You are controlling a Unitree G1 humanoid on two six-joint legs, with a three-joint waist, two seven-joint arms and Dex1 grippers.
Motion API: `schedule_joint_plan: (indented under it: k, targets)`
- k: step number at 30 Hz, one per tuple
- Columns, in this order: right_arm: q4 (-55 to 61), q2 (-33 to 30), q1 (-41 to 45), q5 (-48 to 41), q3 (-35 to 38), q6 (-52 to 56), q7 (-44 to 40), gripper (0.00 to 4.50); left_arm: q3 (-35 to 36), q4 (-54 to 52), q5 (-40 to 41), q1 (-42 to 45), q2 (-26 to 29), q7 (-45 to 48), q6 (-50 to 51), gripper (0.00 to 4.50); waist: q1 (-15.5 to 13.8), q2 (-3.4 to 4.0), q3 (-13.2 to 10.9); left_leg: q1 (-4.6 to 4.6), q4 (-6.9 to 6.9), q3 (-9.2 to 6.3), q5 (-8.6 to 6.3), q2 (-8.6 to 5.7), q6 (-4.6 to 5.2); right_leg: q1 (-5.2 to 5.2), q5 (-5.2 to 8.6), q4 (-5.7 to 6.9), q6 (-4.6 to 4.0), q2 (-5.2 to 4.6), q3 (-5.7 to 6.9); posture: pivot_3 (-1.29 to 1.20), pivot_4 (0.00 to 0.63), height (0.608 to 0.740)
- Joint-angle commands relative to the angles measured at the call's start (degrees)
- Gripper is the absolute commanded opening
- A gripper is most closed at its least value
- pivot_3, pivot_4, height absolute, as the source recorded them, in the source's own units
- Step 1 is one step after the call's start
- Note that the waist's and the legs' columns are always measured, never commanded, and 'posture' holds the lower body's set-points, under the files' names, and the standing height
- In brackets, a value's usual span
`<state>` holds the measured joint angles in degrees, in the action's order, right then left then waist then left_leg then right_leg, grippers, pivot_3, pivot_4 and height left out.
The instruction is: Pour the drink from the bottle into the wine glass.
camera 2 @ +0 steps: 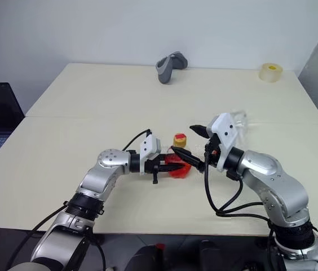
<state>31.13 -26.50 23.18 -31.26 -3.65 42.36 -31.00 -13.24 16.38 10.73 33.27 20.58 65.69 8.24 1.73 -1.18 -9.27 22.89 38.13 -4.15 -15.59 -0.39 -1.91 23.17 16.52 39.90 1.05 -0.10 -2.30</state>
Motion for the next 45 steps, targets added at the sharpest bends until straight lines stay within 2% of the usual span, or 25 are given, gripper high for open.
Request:
schedule_joint_plan:
  k: [1,2,5,9,10,11,14,22,28,34,37,41,45]
  targets:
    - [-0.33,1.48,1.94,0.95,-0.73,-1.90,0.46,4.30,0.34,-2.06,0.40,0.47,0.11,0.02,-0.90,0.76,0.00,0.00,0.00,0.00,0.00,0.00,0.00,0.00,0.00,0.00,0.00,0.01,0.00,0.00,0.01,0.00,0.150,0.740]
    - [-0.55,1.87,2.10,1.08,-0.94,-1.93,0.42,4.30,0.36,-2.06,0.39,0.46,0.14,0.01,-0.91,0.76,0.00,0.00,0.00,0.00,0.00,-0.01,0.00,0.00,0.00,0.00,0.00,0.00,0.00,0.00,0.01,0.00,0.150,0.740]
    - [-0.93,2.76,2.34,1.19,-1.26,-2.28,0.15,3.69,0.40,-2.04,0.32,0.44,0.21,-0.06,-1.01,0.76,0.00,0.00,0.00,0.00,0.00,0.00,0.00,0.00,0.00,0.00,0.00,0.00,0.00,0.00,0.00,0.00,0.150,0.740]
    - [-1.23,3.14,2.52,1.63,-1.87,-2.55,-0.01,2.27,0.45,-2.08,0.32,0.40,0.13,-0.25,-1.03,0.76,0.01,0.00,0.00,0.00,0.00,-0.01,0.00,0.01,0.00,0.00,0.00,0.01,0.00,0.00,0.01,0.00,0.150,0.740]
    - [-1.13,3.18,2.50,1.58,-2.00,-2.55,-0.07,2.23,0.45,-2.17,0.34,0.32,0.14,-0.26,-1.01,0.76,0.00,0.00,0.00,0.00,0.00,-0.01,0.00,0.01,0.00,0.00,0.00,0.01,0.00,0.00,0.01,0.00,0.150,0.740]
    - [-1.04,3.13,2.49,1.58,-2.12,-2.55,-0.24,1.79,0.46,-2.15,0.33,0.31,0.14,-0.28,-1.04,0.76,0.00,0.00,0.00,0.00,0.00,-0.01,0.00,0.00,0.00,0.00,0.00,0.00,0.00,0.00,0.01,0.00,0.150,0.740]
    - [-0.85,3.42,2.30,1.10,-1.69,-2.57,-0.48,1.20,0.47,-2.02,0.27,0.34,0.11,-0.33,-1.16,0.75,0.01,0.00,0.00,-0.01,0.00,-0.01,0.00,0.00,0.00,0.00,0.00,0.00,0.00,0.00,0.01,0.00,0.150,0.740]
    - [0.24,6.83,0.29,-7.99,4.25,2.13,1.13,1.20,0.48,-1.86,0.18,0.38,0.02,-0.37,-1.63,0.75,0.00,0.00,0.00,0.00,0.00,0.00,0.00,0.02,0.00,0.00,0.00,0.01,0.00,0.00,0.00,0.00,0.150,0.740]
    - [1.15,6.68,-0.94,-11.95,8.93,2.94,4.18,1.20,0.75,-1.96,0.11,0.32,-0.24,-0.87,-2.19,0.75,0.00,0.00,0.00,0.00,0.00,0.00,0.00,0.00,0.00,0.00,0.00,0.00,0.00,-0.01,-0.01,0.00,0.150,0.740]
    - [3.61,-2.29,-14.12,-2.32,15.47,-4.23,4.52,1.20,2.13,-4.53,1.80,0.21,-1.01,-2.66,-1.05,0.75,-0.43,0.00,0.00,0.07,0.00,-0.01,0.00,-0.07,0.00,-0.01,0.01,-0.07,0.02,-0.06,0.01,0.00,0.150,0.740]
    - [4.30,-4.55,-24.66,3.41,16.30,-9.94,3.64,1.19,2.02,-6.49,3.20,0.05,-1.13,-2.29,0.49,0.75,-0.21,0.00,0.00,0.05,-0.03,0.04,0.00,-0.05,0.00,-0.01,0.01,-0.06,0.02,-0.06,-0.03,0.00,0.150,0.740]
    - [1.07,-1.53,-35.00,7.91,17.74,-17.70,4.90,1.19,1.44,-8.68,5.25,0.08,-1.41,-0.62,3.08,0.75,-0.03,0.01,0.01,-0.01,-0.05,0.01,0.00,0.02,0.00,-0.02,0.01,0.01,0.02,0.02,-0.02,0.00,0.150,0.740]
    - [-6.16,2.80,-36.62,12.13,18.10,-22.99,8.97,1.19,0.51,-8.30,4.97,0.50,-1.44,0.61,2.54,0.75,0.18,0.04,0.02,-0.21,-0.07,0.17,0.00,0.04,0.00,-0.10,0.01,0.07,0.02,0.08,-0.11,0.00,0.150,0.740]
